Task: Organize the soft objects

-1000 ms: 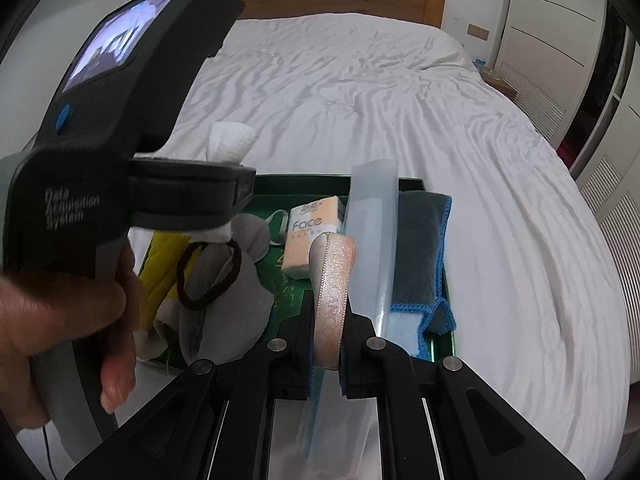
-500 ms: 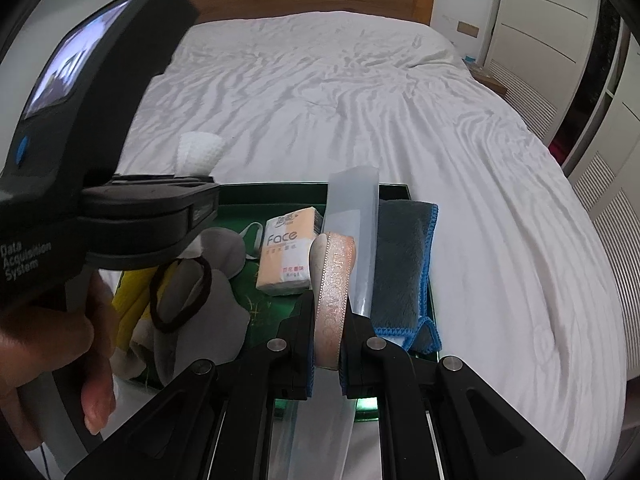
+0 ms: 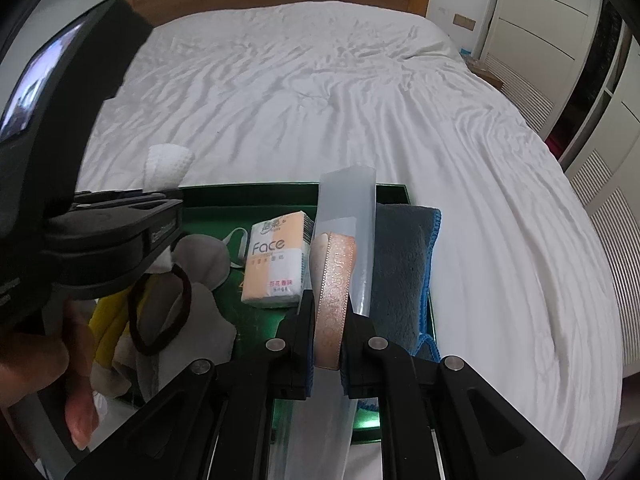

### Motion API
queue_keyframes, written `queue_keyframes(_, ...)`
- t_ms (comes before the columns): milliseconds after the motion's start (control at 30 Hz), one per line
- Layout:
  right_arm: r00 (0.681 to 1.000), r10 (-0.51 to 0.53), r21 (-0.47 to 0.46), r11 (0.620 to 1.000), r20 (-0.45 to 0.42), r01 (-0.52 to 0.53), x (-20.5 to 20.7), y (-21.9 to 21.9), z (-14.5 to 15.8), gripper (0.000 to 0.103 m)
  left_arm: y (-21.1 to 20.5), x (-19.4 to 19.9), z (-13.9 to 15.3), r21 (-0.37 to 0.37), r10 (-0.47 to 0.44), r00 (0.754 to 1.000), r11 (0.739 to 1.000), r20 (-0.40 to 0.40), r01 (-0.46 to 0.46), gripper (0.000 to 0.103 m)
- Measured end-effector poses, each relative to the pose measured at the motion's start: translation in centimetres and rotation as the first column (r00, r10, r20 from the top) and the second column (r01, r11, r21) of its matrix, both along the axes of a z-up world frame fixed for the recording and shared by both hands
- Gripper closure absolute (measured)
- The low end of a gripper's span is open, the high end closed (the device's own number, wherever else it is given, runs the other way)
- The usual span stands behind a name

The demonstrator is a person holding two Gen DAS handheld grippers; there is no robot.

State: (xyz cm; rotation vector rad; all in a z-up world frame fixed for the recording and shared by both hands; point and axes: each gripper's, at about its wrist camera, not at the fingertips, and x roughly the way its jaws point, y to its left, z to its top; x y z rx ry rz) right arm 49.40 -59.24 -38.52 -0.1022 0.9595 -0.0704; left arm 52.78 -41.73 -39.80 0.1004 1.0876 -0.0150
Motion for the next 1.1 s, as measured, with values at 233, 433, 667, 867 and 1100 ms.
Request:
queue_keyframes(233, 1.000, -0.008, -0.010, 1.000, -0.019, 0.008, 1.1, 0.1, -0.3, 0.087, 0.5, 0.3, -0.1, -0.020, 0.009, 1.000, 1.000, -0.020, -0.010, 0.091)
queue_keyframes(433, 1.000, -0.010, 0.004, 1.000, -0.015, 0.010, 1.4, 0.0, 0.0, 0.056, 0.7, 0.0, 0.0, -0.028, 0.010, 1.000, 1.000, -0.016, -0.010, 0.076)
queue_keyframes(667, 1.000, -0.002, 0.003, 1.000, -0.005, 0.002, 0.7, -0.1, 0.4, 0.041, 1.0, -0.1, 1.6, -0.048, 0.023, 0.999, 0.999, 0.029, -0.022, 0.058)
queue_keyframes(867, 1.000, 0.001, 0.001, 1.000, 0.009, -0.001, 0.1, 0.0, 1.2, 0.027, 1.3, -0.4, 3.8, -0.075, 0.035, 0.996, 0.997, 0.080, -0.029, 0.046)
queue_keyframes(1100, 1.000, 0.028, -0.002, 1.000, 0.004, -0.028, -0.7, 0.7, 2.1, 0.016, 1.3, -1.3, 6.8, -0.105, 0.027, 0.992, 0.994, 0.120, -0.014, 0.036)
